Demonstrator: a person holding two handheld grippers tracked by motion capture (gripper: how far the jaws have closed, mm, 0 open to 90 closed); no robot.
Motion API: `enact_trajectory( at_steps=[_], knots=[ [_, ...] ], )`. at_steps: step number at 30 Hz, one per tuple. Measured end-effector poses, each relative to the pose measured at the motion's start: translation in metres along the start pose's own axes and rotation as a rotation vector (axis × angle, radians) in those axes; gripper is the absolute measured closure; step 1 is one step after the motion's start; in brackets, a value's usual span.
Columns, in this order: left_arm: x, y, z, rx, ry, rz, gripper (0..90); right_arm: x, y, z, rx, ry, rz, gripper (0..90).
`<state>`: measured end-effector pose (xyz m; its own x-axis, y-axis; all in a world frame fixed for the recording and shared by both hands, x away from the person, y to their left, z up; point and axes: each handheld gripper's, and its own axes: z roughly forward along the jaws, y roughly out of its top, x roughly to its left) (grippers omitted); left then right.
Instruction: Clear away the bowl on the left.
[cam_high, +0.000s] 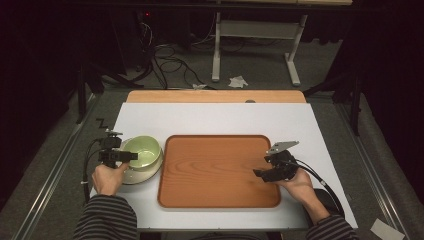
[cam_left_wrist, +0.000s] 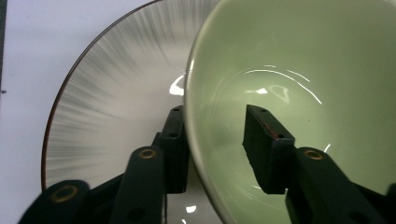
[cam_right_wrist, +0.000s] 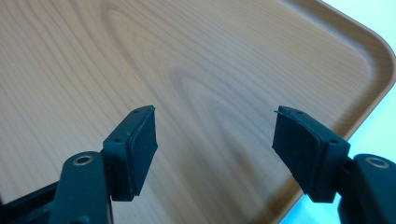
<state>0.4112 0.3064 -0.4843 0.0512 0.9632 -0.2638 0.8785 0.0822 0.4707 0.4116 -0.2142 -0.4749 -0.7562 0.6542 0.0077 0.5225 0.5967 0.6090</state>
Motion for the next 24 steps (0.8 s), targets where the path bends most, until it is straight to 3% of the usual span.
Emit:
enact_trajectory(
  at_steps=[8, 19, 24],
  knots=[
    [0.0025, 0.0007, 0.0019, 0.033, -0.006, -0.010, 73.3, -0.0001, 0.0001, 0.0005, 0.000, 0.000, -0.008, 32.0],
    [0.0057, 0.0012, 0.0014, 0.024, -0.037, -0.034, 81.2, 0.0004, 0.0003, 0.0011, 0.002, 0.003, -0.009, 31.6],
    [0.0053, 0.0012, -0.0026, -0.005, -0.062, -0.031, 83.5, 0.0004, 0.0003, 0.0010, 0.007, -0.001, -0.017, 31.4]
  ],
)
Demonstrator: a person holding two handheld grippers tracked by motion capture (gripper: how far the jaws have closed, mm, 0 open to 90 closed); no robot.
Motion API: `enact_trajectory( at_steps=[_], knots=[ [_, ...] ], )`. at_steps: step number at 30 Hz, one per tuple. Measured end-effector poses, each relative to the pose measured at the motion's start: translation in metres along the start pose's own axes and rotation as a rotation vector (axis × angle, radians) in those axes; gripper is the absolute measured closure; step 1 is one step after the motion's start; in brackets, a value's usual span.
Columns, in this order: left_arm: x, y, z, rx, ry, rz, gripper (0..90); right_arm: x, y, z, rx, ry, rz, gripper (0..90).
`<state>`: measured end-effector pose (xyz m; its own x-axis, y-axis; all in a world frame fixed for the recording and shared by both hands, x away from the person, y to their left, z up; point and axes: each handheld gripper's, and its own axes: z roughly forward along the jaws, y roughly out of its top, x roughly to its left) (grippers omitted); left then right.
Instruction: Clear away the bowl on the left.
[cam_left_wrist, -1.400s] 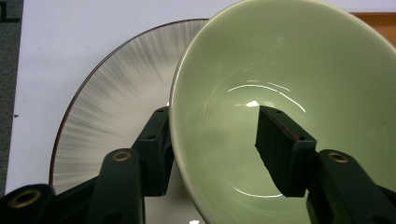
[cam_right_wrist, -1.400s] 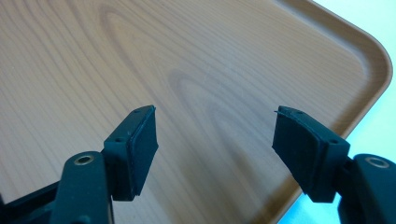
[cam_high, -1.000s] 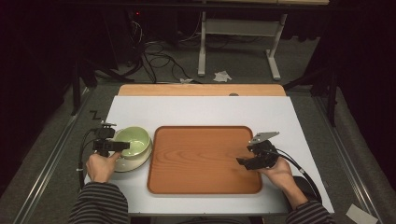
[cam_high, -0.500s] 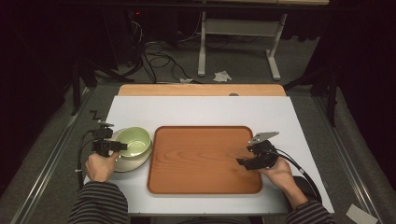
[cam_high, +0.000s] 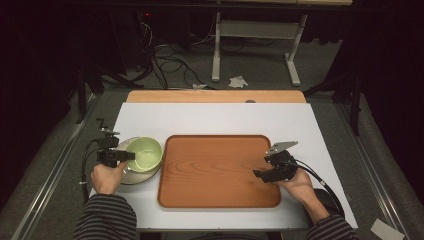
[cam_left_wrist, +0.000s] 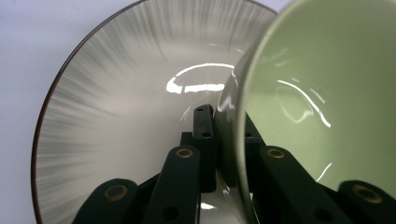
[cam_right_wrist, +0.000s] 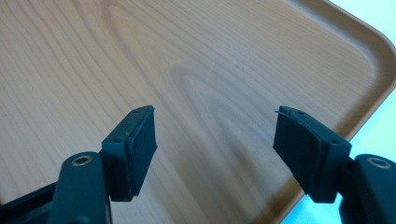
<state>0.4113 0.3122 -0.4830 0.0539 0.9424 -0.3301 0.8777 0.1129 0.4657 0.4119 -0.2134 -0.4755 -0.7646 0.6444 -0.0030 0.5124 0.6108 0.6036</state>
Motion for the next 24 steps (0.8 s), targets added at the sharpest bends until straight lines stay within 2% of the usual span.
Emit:
enact_trajectory(
  at_steps=[10, 24],
  knots=[
    [0.0002, -0.0001, -0.0010, -0.009, -0.019, 0.006, 83.5, 0.0002, 0.0000, 0.0000, 0.001, 0.000, 0.000, 31.3],
    [-0.0013, -0.0002, -0.0037, -0.017, -0.017, 0.018, 83.0, 0.0004, 0.0000, -0.0003, 0.002, 0.003, 0.001, 31.1]
  ],
)
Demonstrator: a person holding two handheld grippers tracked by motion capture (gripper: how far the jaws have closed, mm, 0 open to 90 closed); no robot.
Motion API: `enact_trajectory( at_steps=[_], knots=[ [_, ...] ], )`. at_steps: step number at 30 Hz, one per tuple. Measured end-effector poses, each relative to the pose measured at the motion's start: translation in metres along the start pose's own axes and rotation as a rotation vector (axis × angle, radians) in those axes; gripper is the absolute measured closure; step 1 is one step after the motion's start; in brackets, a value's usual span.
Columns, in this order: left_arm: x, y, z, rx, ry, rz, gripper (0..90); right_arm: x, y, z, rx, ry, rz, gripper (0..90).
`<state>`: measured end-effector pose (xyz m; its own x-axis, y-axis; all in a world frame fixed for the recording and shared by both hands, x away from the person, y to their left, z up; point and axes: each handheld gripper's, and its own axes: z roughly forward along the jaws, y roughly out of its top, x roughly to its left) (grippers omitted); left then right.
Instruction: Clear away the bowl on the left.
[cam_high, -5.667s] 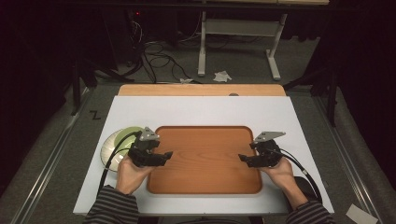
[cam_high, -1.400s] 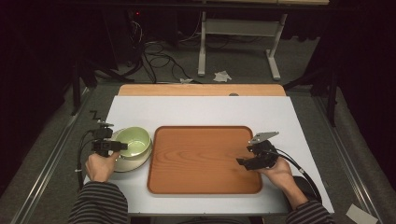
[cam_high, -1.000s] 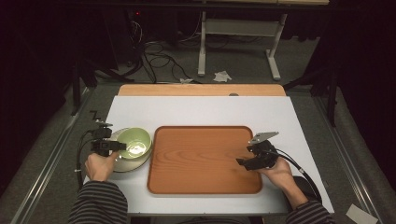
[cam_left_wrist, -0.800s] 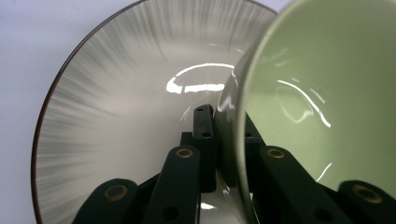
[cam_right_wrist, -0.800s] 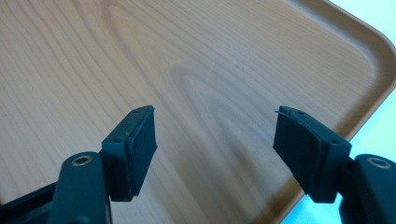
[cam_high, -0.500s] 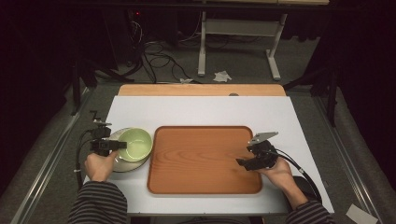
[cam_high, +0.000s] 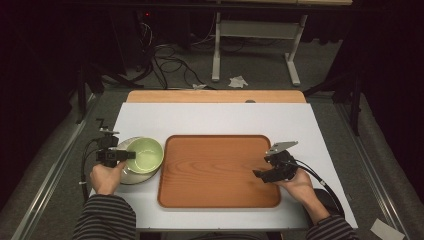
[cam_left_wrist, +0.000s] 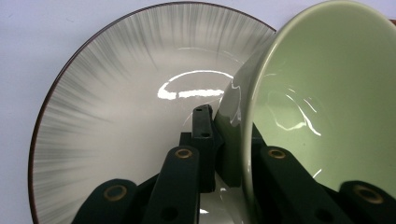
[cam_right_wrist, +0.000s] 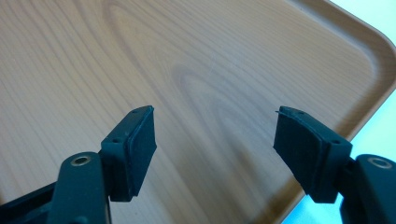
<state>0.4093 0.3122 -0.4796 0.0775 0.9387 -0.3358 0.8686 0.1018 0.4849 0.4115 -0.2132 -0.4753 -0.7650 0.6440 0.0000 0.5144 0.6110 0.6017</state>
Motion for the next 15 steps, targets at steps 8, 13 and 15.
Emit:
enact_trajectory(
  at_steps=[8, 13, 15],
  knots=[
    [0.0006, 0.0000, -0.0033, -0.017, -0.012, -0.007, 83.0, 0.0002, 0.0000, 0.0001, 0.000, 0.000, -0.003, 31.0],
    [-0.0004, 0.0001, -0.0042, -0.019, -0.011, -0.005, 82.8, 0.0002, 0.0000, 0.0003, 0.001, 0.000, -0.004, 31.0],
    [-0.0012, 0.0001, -0.0044, -0.025, -0.013, -0.008, 82.8, 0.0002, 0.0000, 0.0002, 0.000, 0.000, -0.003, 31.0]
  ],
)
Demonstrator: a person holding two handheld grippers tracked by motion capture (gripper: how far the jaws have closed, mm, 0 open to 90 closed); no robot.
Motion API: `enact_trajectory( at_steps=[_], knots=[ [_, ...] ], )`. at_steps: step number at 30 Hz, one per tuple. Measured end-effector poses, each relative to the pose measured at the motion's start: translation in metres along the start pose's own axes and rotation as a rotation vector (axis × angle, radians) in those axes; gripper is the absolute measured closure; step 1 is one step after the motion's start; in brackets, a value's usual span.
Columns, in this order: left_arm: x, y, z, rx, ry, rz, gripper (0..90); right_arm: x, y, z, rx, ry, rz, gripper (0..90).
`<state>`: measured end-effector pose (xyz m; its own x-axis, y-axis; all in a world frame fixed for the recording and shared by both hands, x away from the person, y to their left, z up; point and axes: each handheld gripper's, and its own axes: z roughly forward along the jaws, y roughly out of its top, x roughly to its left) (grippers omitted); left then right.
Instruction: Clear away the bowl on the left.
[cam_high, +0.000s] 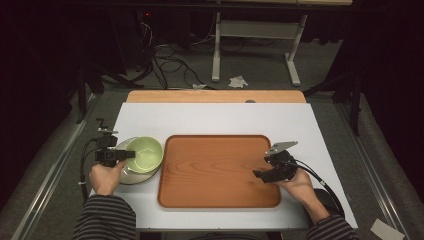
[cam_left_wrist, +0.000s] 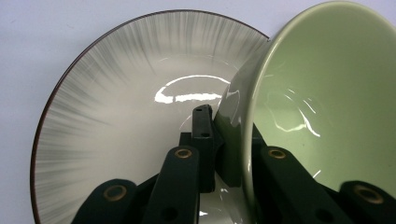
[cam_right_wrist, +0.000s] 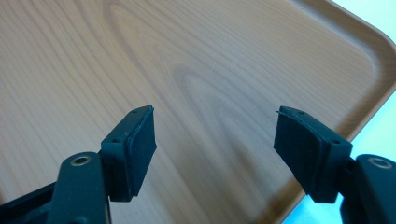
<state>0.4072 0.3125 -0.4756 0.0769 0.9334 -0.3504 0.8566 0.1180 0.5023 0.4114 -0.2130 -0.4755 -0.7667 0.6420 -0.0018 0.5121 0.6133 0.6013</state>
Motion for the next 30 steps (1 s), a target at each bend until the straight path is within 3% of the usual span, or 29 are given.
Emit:
enact_trajectory(
  at_steps=[12, 30],
  knots=[
    [-0.004, 0.002, -0.012, -0.054, -0.022, 0.011, 82.8, 0.001, 0.000, 0.000, 0.007, 0.000, 0.004, 31.0],
    [-0.012, 0.003, -0.018, -0.083, -0.044, 0.036, 82.8, 0.000, 0.000, 0.002, 0.010, 0.004, -0.010, 30.8]
  ],
)
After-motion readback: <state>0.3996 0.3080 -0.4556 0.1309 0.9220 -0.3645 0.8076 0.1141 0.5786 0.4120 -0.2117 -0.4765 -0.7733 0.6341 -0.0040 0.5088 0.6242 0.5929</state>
